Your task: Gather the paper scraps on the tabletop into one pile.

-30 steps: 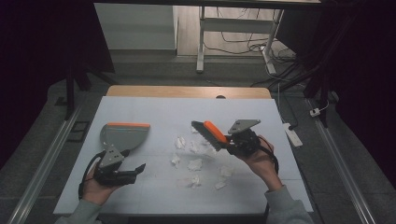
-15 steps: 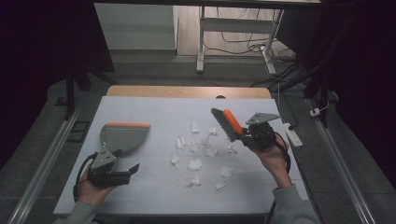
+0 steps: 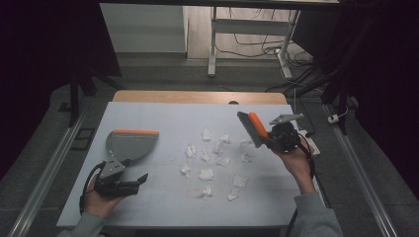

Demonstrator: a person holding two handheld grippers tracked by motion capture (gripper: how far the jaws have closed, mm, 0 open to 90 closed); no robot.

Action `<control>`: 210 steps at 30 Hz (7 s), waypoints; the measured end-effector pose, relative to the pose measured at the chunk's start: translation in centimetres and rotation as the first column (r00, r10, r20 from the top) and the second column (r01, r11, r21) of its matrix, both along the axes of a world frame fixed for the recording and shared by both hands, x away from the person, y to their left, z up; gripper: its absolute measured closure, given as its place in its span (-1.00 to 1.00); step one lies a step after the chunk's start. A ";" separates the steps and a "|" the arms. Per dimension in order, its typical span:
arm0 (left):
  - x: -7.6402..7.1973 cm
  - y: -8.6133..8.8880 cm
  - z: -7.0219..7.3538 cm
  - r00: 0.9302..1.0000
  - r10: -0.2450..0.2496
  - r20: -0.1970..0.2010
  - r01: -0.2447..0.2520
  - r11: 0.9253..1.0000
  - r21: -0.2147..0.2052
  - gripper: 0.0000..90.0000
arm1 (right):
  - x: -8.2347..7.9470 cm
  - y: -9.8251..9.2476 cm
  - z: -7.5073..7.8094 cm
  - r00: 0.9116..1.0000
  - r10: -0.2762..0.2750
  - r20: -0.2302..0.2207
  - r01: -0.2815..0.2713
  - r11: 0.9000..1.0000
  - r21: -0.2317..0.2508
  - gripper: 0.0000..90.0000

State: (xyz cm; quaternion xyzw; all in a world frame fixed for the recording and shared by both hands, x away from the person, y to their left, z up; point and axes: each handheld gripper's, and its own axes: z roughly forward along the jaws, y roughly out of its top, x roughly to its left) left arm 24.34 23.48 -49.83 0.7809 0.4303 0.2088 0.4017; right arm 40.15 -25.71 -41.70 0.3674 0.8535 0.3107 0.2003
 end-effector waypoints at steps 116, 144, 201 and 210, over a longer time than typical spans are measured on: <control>0.2 -0.1 -0.2 1.000 -0.012 0.012 0.012 1.000 0.001 -0.53 | 11.4 16.5 -3.1 0.933 0.256 -0.255 -0.334 0.879 -0.340 0.55; 0.3 0.1 -0.2 1.000 -0.009 0.013 0.009 1.000 -0.008 -0.53 | 5.4 13.8 0.3 0.880 0.403 -0.251 -0.458 0.860 -0.224 0.55; -0.2 -0.1 -0.1 0.999 -0.027 0.035 0.026 1.000 0.013 -0.52 | 4.7 16.1 -3.1 0.889 0.084 -0.450 -0.100 0.995 -0.013 0.55; -0.1 0.1 -0.1 0.999 -0.020 0.031 0.019 1.000 0.006 -0.52 | 2.2 16.5 1.3 0.913 0.199 -0.356 -0.173 0.979 0.104 0.55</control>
